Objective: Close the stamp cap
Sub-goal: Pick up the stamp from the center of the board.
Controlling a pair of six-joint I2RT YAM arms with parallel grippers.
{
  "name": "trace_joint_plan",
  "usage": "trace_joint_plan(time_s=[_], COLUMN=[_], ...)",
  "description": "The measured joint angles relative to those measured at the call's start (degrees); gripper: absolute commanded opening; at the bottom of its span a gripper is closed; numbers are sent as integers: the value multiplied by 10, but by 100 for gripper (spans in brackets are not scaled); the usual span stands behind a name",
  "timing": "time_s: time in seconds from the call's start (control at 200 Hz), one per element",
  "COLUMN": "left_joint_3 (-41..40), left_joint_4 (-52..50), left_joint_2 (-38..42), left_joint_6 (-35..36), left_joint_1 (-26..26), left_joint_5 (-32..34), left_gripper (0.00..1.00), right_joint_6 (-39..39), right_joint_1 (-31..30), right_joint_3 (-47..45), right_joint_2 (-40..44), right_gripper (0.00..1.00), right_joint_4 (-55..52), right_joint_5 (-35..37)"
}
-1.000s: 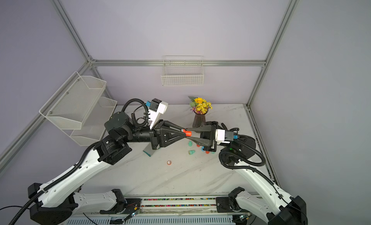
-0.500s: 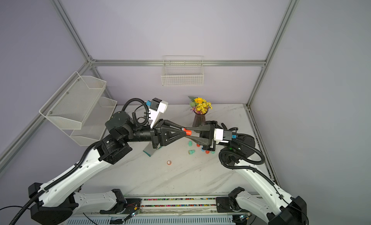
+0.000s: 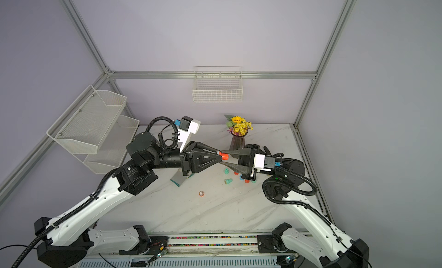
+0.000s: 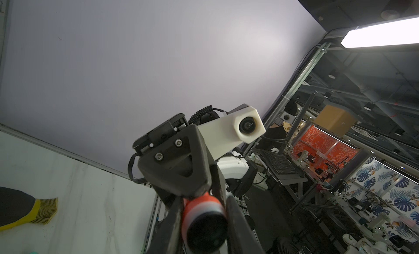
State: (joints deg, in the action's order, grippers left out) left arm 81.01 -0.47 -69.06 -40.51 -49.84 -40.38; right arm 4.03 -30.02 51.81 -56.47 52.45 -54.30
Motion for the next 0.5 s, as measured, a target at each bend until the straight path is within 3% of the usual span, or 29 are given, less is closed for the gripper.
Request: trace_joint_plan(time_s=[0.29, 0.325, 0.45, 0.5], left_joint_3=[4, 4, 4, 4], left_joint_4=[2, 2, -9, -25], left_joint_2=[0, 0, 2, 5], left_joint_6=[-5, -4, 3, 20], left_joint_1=[2, 2, 2, 2], left_joint_5=[-1, -1, 10, 24], left_gripper=[12, 16, 47, 54], right_joint_6=[-3, -3, 0, 1], right_joint_1=[0, 0, 0, -1], right_joint_3=[3, 3, 3, 3], right_joint_2=[0, 0, 0, 0], right_gripper=[10, 9, 5, 5], right_joint_4=[-3, -3, -13, -28], right_joint_5=[6, 6, 11, 19])
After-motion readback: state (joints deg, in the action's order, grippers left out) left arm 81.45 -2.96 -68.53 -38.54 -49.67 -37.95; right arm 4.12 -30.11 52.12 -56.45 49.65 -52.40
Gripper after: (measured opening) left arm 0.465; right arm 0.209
